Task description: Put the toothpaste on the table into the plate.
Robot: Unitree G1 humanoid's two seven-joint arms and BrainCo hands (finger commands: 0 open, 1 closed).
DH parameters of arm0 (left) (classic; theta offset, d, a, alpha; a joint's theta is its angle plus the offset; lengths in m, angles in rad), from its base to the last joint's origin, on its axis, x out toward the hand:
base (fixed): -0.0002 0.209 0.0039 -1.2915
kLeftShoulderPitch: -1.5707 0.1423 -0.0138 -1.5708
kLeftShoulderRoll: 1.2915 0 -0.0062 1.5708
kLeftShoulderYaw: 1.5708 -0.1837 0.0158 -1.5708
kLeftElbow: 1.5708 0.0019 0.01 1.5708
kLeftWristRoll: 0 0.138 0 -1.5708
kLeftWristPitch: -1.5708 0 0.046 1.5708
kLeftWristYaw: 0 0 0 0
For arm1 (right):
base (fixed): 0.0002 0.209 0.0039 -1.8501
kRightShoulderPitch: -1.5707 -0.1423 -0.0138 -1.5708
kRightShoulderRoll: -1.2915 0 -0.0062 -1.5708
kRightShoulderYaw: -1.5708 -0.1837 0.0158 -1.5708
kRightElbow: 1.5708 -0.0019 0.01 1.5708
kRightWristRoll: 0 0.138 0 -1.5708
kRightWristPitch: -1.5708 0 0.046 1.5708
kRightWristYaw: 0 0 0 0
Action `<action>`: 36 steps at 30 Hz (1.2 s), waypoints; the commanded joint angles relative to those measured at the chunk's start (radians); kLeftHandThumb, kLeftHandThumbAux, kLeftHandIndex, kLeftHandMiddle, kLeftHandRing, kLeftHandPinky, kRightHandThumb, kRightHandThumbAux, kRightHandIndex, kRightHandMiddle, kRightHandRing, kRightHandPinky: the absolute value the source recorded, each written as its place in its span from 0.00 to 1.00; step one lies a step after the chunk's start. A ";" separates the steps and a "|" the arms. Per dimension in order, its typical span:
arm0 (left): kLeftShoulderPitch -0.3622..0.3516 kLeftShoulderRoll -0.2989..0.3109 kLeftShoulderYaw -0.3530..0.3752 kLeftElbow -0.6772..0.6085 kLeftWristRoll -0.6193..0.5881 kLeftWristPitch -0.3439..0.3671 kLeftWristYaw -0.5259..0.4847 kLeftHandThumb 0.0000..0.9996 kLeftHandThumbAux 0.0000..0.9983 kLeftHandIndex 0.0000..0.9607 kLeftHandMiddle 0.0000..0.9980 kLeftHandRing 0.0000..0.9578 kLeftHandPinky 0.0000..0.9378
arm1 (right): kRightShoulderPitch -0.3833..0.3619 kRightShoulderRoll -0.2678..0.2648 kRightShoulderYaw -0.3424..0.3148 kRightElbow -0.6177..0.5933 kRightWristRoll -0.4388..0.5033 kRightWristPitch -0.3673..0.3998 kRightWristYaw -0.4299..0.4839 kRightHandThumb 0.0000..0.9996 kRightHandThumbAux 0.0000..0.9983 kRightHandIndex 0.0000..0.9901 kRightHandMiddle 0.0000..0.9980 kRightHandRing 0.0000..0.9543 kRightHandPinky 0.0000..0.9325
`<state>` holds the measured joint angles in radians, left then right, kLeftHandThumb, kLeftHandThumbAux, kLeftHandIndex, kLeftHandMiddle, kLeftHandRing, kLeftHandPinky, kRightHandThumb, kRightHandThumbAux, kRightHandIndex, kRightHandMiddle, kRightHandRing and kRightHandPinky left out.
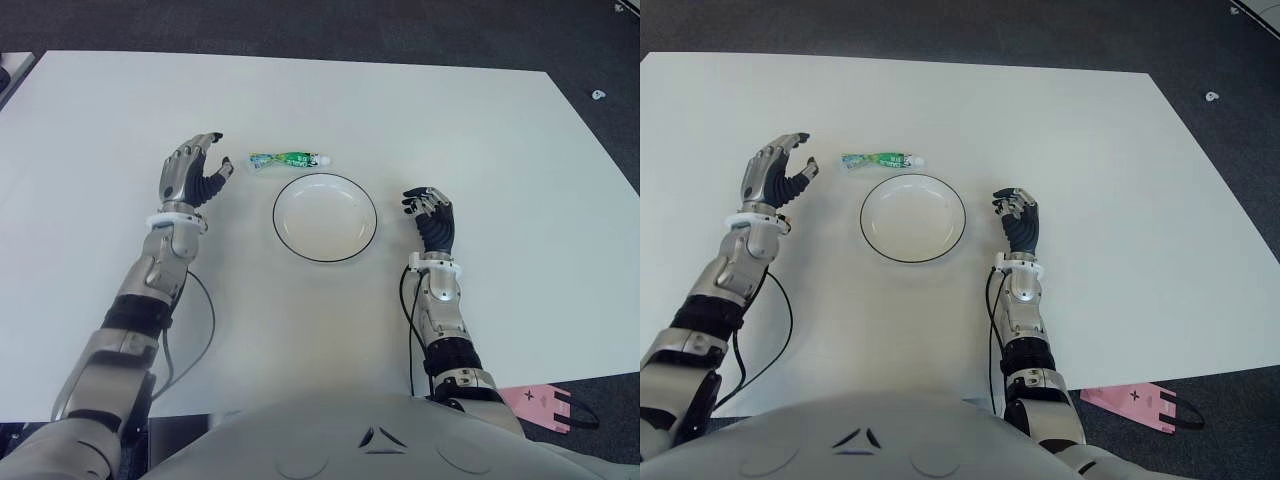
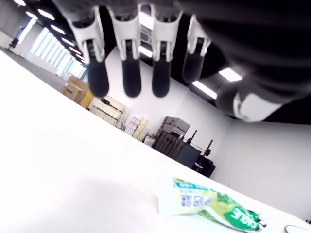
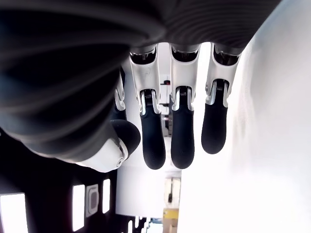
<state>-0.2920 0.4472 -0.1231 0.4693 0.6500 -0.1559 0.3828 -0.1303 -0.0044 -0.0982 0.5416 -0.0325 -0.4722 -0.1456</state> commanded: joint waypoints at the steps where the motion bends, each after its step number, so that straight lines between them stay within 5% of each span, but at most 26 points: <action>1: -0.046 0.019 -0.036 0.038 0.027 0.002 -0.010 0.58 0.36 0.08 0.14 0.16 0.24 | 0.081 0.020 0.000 0.084 0.006 0.074 -0.004 0.72 0.73 0.43 0.46 0.48 0.50; 9: -0.174 0.066 -0.116 0.125 0.088 -0.006 -0.028 0.59 0.31 0.00 0.02 0.04 0.13 | 0.087 0.022 0.005 0.066 -0.001 0.084 -0.014 0.72 0.73 0.43 0.46 0.47 0.50; 18: -0.309 0.083 -0.194 0.285 0.090 -0.066 -0.105 0.59 0.23 0.00 0.00 0.00 0.01 | 0.087 0.023 0.007 0.072 -0.004 0.076 -0.017 0.72 0.73 0.43 0.45 0.47 0.50; 36: -0.543 0.024 -0.398 0.643 0.178 -0.179 -0.089 0.58 0.19 0.00 0.00 0.00 0.00 | 0.095 0.023 0.007 0.065 -0.002 0.079 -0.020 0.71 0.73 0.43 0.46 0.48 0.51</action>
<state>-0.8140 0.4838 -0.4849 1.0659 0.7988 -0.3115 0.2806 -0.1295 0.0008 -0.0943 0.5333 -0.0355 -0.4712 -0.1648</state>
